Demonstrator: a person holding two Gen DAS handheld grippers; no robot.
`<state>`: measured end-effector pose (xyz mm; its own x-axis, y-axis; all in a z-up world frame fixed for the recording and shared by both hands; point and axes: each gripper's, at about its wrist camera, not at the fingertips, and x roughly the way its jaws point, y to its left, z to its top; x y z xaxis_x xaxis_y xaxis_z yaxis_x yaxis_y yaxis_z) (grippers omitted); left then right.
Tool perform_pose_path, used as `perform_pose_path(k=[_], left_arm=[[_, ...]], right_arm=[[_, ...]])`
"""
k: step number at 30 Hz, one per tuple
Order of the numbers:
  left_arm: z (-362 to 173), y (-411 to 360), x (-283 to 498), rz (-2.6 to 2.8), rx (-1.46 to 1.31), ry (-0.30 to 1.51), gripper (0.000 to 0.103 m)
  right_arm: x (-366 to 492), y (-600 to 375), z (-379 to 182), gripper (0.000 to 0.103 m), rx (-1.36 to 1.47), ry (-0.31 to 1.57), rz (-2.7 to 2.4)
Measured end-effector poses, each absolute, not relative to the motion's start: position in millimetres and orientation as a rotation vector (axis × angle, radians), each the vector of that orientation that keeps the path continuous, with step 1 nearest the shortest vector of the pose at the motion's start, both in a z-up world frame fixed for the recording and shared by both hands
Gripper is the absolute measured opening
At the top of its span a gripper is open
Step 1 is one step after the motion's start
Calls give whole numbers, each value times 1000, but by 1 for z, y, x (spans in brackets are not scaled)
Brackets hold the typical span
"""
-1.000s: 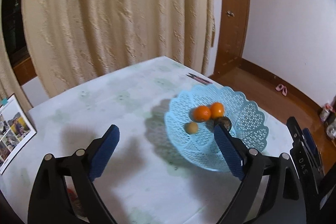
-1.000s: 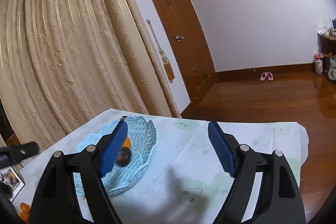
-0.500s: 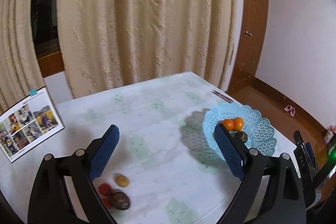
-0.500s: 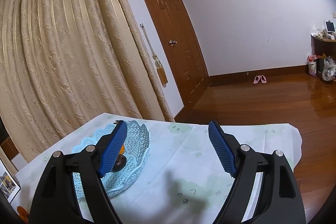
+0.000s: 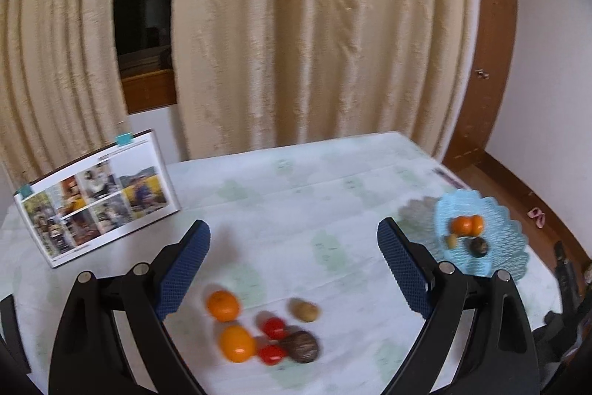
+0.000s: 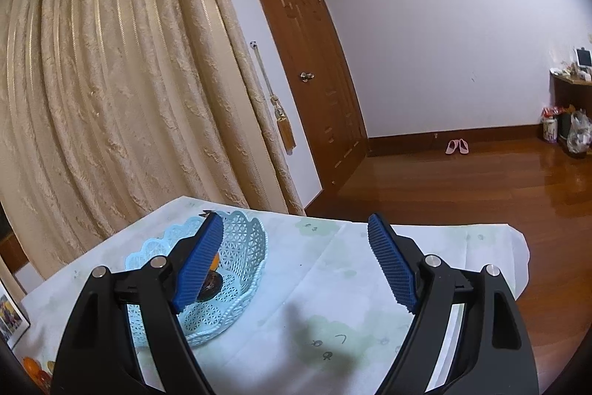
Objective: Organize fruits
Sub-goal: 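Move both tools back toward the remaining fruits, then grasp a mandarin with the left tool while the right tool grasps a passion fruit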
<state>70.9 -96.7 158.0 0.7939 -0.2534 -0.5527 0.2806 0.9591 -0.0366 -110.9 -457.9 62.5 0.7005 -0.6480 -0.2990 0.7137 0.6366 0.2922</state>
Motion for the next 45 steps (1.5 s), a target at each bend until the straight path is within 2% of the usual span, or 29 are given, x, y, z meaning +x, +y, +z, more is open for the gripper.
perform_pose_path(k=[13, 19, 30, 33, 36, 38, 40, 45], left_arm=[[105, -47, 95, -191, 53, 730, 91], [68, -30, 125, -168, -2, 867, 84], [32, -39, 139, -179, 4, 973, 83], [23, -41, 142, -166, 12, 993, 76], [12, -41, 145, -136, 14, 1020, 64], [8, -43, 145, -131, 17, 1022, 63], [11, -46, 142, -160, 14, 1019, 41], [24, -46, 135, -154, 18, 984, 40]], right_arm=[[-86, -388, 77, 82, 319, 273, -491], [-59, -342, 70, 82, 288, 428, -233], [-30, -284, 54, 82, 238, 611, -2], [-27, -277, 49, 82, 243, 642, 31], [-24, -271, 47, 82, 241, 661, 56], [-22, -267, 46, 82, 231, 672, 72], [-21, -263, 45, 82, 216, 680, 90], [-14, -247, 42, 82, 176, 714, 155]])
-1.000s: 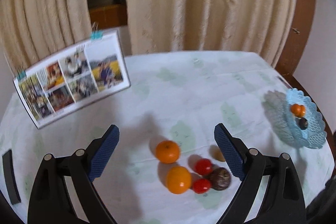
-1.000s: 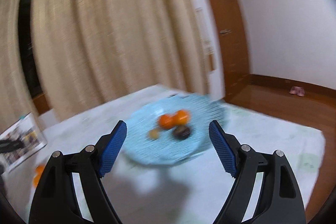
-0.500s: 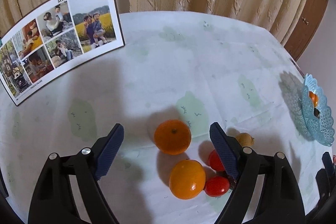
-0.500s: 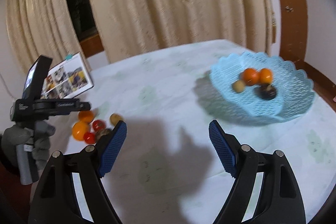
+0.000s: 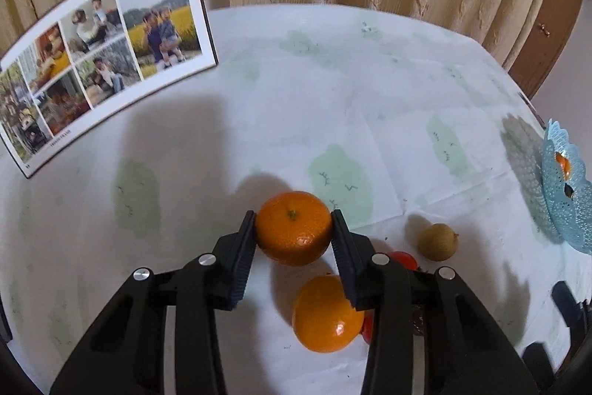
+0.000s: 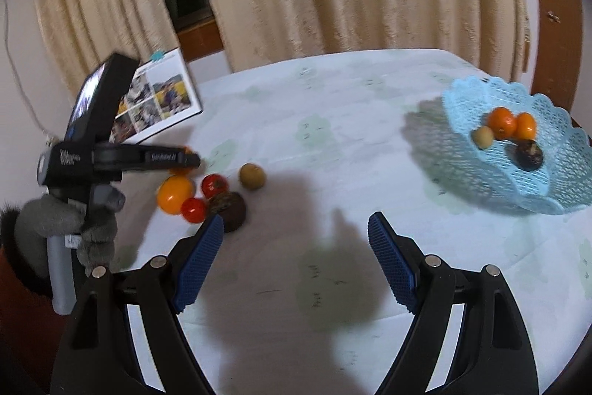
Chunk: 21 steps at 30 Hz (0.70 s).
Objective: Organize fruits
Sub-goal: 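Grasp a mandarin with the left tool while the right tool grasps a passion fruit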
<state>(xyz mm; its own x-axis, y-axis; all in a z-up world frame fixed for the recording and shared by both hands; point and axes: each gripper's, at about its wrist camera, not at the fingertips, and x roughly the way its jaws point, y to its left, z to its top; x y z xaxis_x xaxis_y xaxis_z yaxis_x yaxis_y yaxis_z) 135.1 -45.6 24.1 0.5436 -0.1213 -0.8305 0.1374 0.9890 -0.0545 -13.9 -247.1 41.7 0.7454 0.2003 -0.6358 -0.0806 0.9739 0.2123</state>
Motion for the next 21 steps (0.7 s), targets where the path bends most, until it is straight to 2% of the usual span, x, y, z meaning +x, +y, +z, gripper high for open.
perform_pose_path(k=[11, 16, 21], left_arm=[[80, -37, 114, -150, -6, 839, 40], [96, -36, 106, -163, -22, 801, 40], [104, -35, 101, -173, -30, 781, 40]], right_arm=[[23, -206, 30, 82, 99, 802, 287], [41, -195, 17, 62, 61, 859, 297], [52, -185, 9, 56, 30, 888, 321]])
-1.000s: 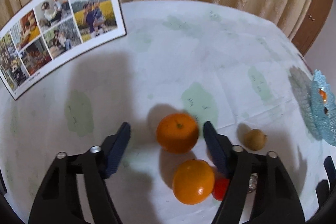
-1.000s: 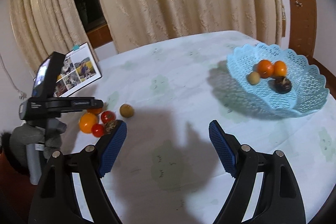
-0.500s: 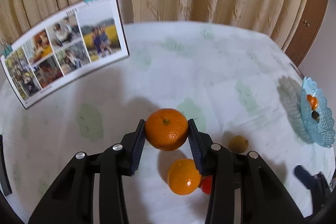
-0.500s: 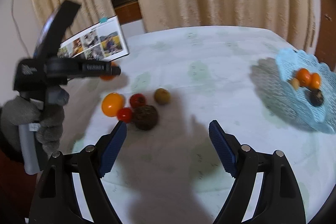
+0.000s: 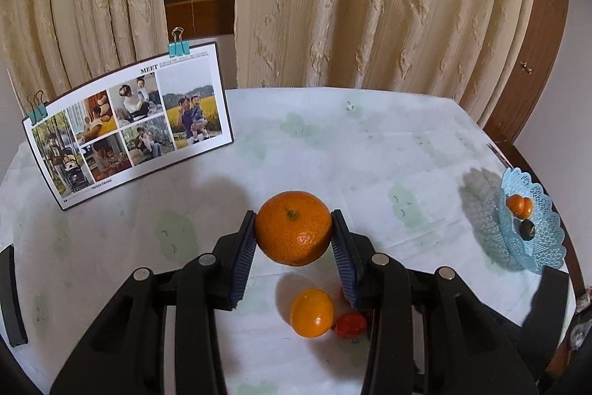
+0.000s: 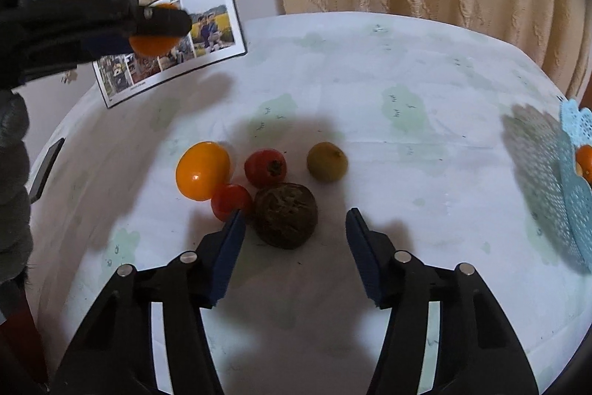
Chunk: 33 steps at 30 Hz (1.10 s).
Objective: Organize fruits
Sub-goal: 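Grasp a mandarin with the left tool while the right tool grasps a passion fruit, then drop the passion fruit into the basket with the right tool while the left holds an orange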
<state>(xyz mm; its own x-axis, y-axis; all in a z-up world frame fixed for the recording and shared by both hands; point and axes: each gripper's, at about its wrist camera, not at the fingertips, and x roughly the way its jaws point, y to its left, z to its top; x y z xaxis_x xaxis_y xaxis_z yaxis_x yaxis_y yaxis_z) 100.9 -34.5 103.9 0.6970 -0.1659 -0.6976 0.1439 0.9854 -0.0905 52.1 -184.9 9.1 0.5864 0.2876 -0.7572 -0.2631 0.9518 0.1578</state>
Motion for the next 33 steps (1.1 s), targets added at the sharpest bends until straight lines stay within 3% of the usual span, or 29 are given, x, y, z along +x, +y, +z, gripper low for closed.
perform_pose_path(k=[4, 16, 33], left_arm=[[104, -34, 99, -173, -32, 779, 40], [103, -38, 98, -180, -22, 778, 40], [104, -55, 86, -212, 8, 770, 40]], right_arm=[[56, -182, 4, 41, 32, 909, 340], [35, -214, 31, 41, 126, 821, 279], [-7, -346, 79, 41, 289, 631, -48]])
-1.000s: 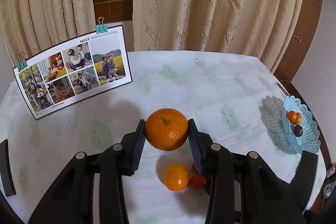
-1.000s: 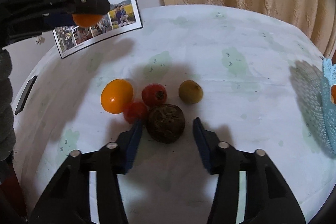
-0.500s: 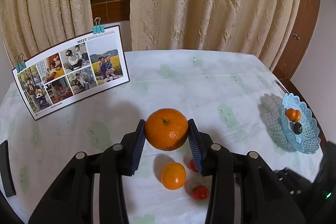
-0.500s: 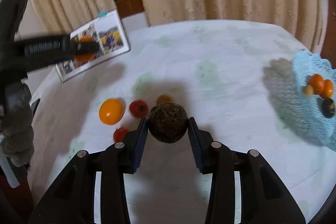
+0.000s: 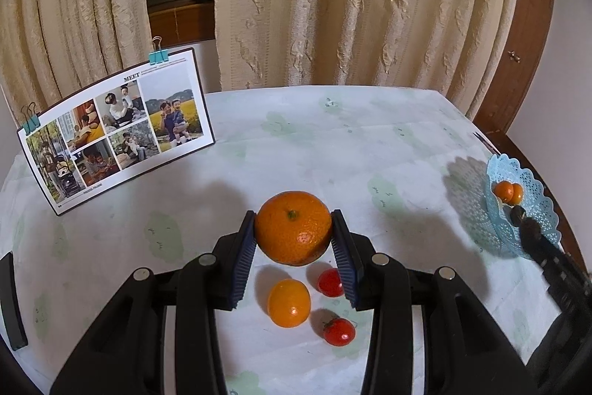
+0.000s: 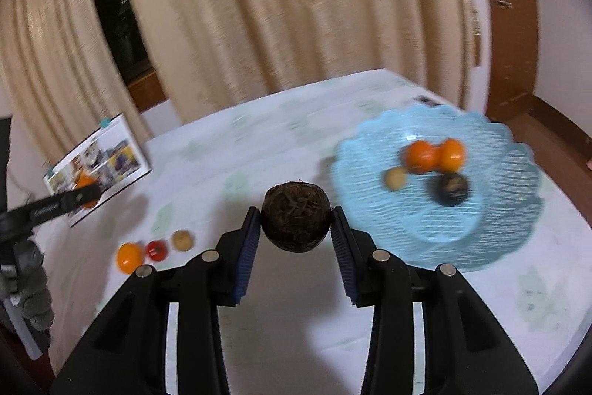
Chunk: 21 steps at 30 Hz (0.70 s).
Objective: Organize fruits
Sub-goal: 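Drop the passion fruit into the basket with the right tool while the left holds an orange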
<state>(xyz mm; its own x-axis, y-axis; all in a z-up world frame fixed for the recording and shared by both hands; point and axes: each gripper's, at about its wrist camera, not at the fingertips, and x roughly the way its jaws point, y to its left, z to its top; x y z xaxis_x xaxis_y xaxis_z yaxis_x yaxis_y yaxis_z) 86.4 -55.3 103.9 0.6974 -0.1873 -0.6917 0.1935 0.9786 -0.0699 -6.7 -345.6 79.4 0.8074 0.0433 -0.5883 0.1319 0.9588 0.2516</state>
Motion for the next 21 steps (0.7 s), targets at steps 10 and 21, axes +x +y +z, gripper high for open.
perform_pose_path(k=[10, 21], left_arm=[[105, -71, 80, -242, 24, 771, 41], [109, -105, 73, -293, 54, 770, 40]], right_arm=[[-25, -411, 70, 41, 355, 616, -256], [-44, -441, 61, 47, 387, 583, -351]])
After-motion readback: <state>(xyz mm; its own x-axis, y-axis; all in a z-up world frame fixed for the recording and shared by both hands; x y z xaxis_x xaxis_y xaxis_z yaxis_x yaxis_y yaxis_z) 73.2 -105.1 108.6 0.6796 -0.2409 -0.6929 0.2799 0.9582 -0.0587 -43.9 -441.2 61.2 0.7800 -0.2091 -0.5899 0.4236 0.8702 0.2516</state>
